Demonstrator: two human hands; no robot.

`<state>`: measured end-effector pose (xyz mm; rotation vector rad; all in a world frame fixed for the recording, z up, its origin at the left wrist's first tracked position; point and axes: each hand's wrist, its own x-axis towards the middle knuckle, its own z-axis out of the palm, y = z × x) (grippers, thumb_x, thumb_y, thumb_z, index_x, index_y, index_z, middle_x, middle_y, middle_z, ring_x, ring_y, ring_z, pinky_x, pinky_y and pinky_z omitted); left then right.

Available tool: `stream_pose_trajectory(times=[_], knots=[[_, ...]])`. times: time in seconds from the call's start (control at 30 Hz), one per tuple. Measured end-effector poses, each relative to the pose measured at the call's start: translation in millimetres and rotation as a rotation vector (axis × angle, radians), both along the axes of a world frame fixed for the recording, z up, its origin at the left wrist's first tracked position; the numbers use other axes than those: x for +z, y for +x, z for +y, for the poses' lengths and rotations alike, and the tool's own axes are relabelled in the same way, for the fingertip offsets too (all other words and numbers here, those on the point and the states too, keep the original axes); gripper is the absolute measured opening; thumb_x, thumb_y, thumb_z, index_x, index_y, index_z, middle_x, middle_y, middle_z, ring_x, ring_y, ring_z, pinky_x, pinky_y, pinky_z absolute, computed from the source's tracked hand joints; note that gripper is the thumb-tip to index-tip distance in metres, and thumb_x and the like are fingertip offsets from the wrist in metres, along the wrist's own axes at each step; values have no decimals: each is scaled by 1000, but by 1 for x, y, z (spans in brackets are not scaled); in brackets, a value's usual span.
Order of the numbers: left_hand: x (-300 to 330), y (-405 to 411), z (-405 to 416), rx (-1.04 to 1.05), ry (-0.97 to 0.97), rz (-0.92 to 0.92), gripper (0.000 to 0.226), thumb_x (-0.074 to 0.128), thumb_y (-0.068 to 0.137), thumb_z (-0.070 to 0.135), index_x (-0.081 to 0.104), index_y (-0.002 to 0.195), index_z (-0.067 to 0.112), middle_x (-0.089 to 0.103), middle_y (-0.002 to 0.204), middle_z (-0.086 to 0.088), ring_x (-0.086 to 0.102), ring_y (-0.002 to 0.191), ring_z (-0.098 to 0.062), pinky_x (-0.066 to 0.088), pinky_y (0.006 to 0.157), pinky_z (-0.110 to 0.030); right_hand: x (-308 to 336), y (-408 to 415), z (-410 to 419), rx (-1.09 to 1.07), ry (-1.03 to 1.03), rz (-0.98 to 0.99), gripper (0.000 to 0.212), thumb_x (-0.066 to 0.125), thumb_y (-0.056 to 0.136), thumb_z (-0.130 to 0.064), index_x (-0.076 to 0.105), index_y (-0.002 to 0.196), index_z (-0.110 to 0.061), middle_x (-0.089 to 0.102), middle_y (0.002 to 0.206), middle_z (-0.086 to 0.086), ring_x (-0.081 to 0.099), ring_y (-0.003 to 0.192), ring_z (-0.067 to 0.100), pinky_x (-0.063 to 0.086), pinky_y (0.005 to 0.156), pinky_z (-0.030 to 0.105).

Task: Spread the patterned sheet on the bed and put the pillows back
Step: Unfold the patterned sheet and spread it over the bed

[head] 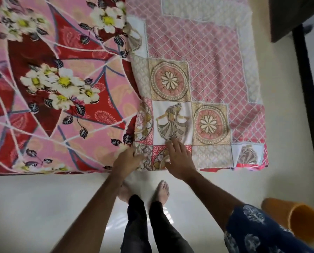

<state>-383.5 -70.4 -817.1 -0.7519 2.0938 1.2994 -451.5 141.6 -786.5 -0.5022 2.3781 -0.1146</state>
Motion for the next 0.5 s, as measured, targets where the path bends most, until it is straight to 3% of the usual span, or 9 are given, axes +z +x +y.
stream_pose_trajectory(times=[0.13,0.23,0.4,0.47,0.5], knots=[[1,10,4,37,-77,149,41,60,96,52,64,91,11,69,80,-2,66,78,-22,48,71,-36,-14,9,15,32,-98,97,80,61,91,-31,20,160,-21,11,169,5,12,155,30,18,124,53],[18,43,-4,177,-91,265,44,63,97,44,47,67,17,44,56,7,42,54,-7,36,56,-27,-16,16,21,48,-160,186,71,58,95,-34,28,158,-22,23,166,3,20,153,27,21,121,58],[32,73,-7,288,-45,262,47,60,96,44,38,69,12,30,57,5,32,54,-11,28,57,-34,-16,48,32,26,-203,244,73,63,90,-24,31,156,-22,27,165,3,23,153,27,25,121,55],[21,69,-7,272,-107,166,45,59,96,48,52,76,8,47,60,-8,49,59,-24,30,61,-34,-19,55,37,6,-212,176,80,64,86,-19,28,157,-24,21,167,1,14,155,25,24,123,53],[14,66,-7,256,-136,106,47,59,97,47,58,84,2,57,68,-17,59,71,-34,32,65,-34,-19,57,40,11,-221,164,83,64,83,-17,27,157,-24,19,167,1,12,156,25,24,123,51]])
